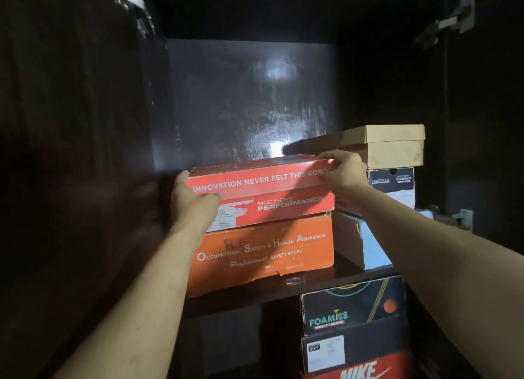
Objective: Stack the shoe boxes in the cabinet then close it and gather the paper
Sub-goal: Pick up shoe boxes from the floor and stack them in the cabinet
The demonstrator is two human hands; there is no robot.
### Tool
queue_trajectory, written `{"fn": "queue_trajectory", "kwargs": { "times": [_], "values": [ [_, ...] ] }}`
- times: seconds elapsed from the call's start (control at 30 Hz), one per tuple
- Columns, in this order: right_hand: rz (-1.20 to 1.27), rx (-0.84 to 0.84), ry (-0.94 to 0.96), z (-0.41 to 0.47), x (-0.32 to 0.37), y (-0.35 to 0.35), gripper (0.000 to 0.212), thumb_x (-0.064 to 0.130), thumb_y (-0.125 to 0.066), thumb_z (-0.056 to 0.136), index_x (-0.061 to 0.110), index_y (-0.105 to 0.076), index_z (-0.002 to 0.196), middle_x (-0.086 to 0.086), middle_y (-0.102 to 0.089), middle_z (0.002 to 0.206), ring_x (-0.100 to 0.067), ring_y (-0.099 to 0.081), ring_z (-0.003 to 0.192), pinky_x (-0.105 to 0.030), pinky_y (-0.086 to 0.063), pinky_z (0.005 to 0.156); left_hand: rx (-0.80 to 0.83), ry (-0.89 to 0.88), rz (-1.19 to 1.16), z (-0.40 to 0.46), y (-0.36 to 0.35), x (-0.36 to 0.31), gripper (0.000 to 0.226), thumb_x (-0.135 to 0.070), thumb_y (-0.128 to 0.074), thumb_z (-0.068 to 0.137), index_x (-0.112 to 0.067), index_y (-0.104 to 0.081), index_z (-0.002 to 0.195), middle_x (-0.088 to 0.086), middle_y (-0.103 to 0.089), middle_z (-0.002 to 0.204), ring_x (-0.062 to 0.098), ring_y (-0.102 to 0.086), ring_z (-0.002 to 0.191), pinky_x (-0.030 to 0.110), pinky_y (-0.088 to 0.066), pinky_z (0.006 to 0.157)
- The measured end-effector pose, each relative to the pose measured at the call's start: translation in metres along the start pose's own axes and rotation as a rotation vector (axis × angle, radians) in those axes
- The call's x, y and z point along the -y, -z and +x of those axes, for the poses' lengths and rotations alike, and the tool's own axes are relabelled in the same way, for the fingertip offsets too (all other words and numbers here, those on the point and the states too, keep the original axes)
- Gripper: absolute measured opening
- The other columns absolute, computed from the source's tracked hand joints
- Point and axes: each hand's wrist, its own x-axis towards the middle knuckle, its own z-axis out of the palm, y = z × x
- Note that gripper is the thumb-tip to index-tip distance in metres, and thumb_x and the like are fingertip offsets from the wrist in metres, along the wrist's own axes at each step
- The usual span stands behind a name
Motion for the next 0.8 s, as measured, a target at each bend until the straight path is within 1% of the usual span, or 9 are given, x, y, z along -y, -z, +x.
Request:
{"fn": "queue_trajectory", "kwargs": {
  "times": [0.1,0.17,0.23,0.33,0.43,0.53,0.6,0.7,0.8],
  "values": [
    [-0.009,-0.011,-0.010,0.000,-0.010,-0.009,0.035,0.006,-0.070,0.084,0.020,-0.071,0.116,-0.009,-0.066,0.103,-0.019,-0.059,0.090,-0.024,-0.049,0.081,0.050,0.024,-0.024,0.005,0.003,0.005,0.085,0.004,-0.073,0.075,-0.020,-0.034,0.146,0.001,-0.062,0.117,0.023,-0.063,0.106,0.044,-0.052,0.096],
    [-0.005,-0.003,-0.018,0.002,-0.014,-0.013,0.035,0.006,-0.068,0.086,0.020,-0.069,0.118,-0.008,-0.064,0.100,-0.019,-0.059,0.090,-0.021,-0.043,0.076,0.061,0.029,-0.042,0.005,0.004,0.006,0.084,0.004,-0.074,0.075,-0.022,-0.035,0.145,0.001,-0.064,0.119,0.023,-0.064,0.106,0.045,-0.052,0.095],
    [-0.010,0.003,-0.036,0.003,-0.015,-0.016,0.039,0.008,-0.066,0.087,0.018,-0.064,0.125,-0.010,-0.065,0.107,-0.020,-0.057,0.091,-0.022,-0.042,0.076,0.070,0.024,-0.043,0.006,0.004,0.009,0.083,0.004,-0.074,0.076,-0.021,-0.036,0.145,0.001,-0.064,0.119,0.023,-0.065,0.105,0.045,-0.053,0.095],
    [-0.026,0.000,-0.046,0.004,-0.018,-0.022,0.042,0.011,-0.060,0.090,0.016,-0.054,0.131,-0.015,-0.062,0.122,-0.024,-0.056,0.101,-0.027,-0.045,0.083,0.065,0.019,-0.074,0.007,0.005,0.011,0.081,0.002,-0.073,0.077,-0.021,-0.035,0.145,-0.001,-0.063,0.119,0.022,-0.064,0.105,0.044,-0.052,0.095],
    [-0.046,0.011,-0.038,0.002,-0.020,-0.025,0.043,0.014,-0.060,0.091,0.016,-0.052,0.133,-0.016,-0.060,0.124,-0.024,-0.054,0.101,-0.028,-0.045,0.082,0.091,-0.002,-0.056,0.010,0.007,0.015,0.068,-0.001,-0.076,0.075,-0.018,-0.047,0.135,0.000,-0.068,0.114,0.020,-0.067,0.099,0.042,-0.055,0.091],
    [-0.069,0.062,-0.034,-0.002,-0.018,-0.021,0.047,0.013,-0.058,0.091,0.018,-0.049,0.137,-0.016,-0.060,0.127,-0.023,-0.056,0.099,-0.025,-0.045,0.078,0.072,-0.058,0.006,0.006,0.003,0.019,0.049,-0.004,-0.076,0.073,-0.020,-0.057,0.115,0.003,-0.067,0.111,0.015,-0.065,0.093,0.031,-0.054,0.083],
    [-0.097,0.096,-0.008,-0.006,-0.018,-0.015,0.050,0.010,-0.052,0.090,0.016,-0.049,0.139,-0.014,-0.062,0.127,-0.026,-0.060,0.112,-0.024,-0.045,0.079,-0.035,-0.132,0.139,-0.003,-0.004,0.019,0.049,-0.014,-0.075,0.068,-0.026,-0.057,0.111,0.007,-0.059,0.123,0.024,-0.058,0.110,0.038,-0.049,0.095],
    [-0.113,0.154,0.020,-0.017,-0.019,0.003,0.051,0.009,-0.060,0.084,0.010,-0.051,0.135,-0.010,-0.067,0.121,-0.024,-0.062,0.113,-0.019,-0.046,0.075,-0.157,-0.212,0.289,-0.033,-0.027,0.015,0.060,-0.014,-0.070,0.075,-0.014,-0.050,0.132,0.012,-0.041,0.144,0.032,-0.033,0.135,0.045,-0.031,0.112],
    [-0.187,0.222,-0.017,-0.030,-0.018,0.033,0.057,0.027,-0.075,0.080,0.005,-0.057,0.129,-0.010,-0.069,0.119,-0.024,-0.066,0.107,-0.035,-0.056,0.086,-0.075,-0.285,0.262,-0.068,-0.057,0.008,0.059,-0.015,-0.068,0.079,-0.012,-0.049,0.135,0.010,-0.044,0.144,0.028,-0.032,0.137,0.041,-0.028,0.115]
  ]
}}
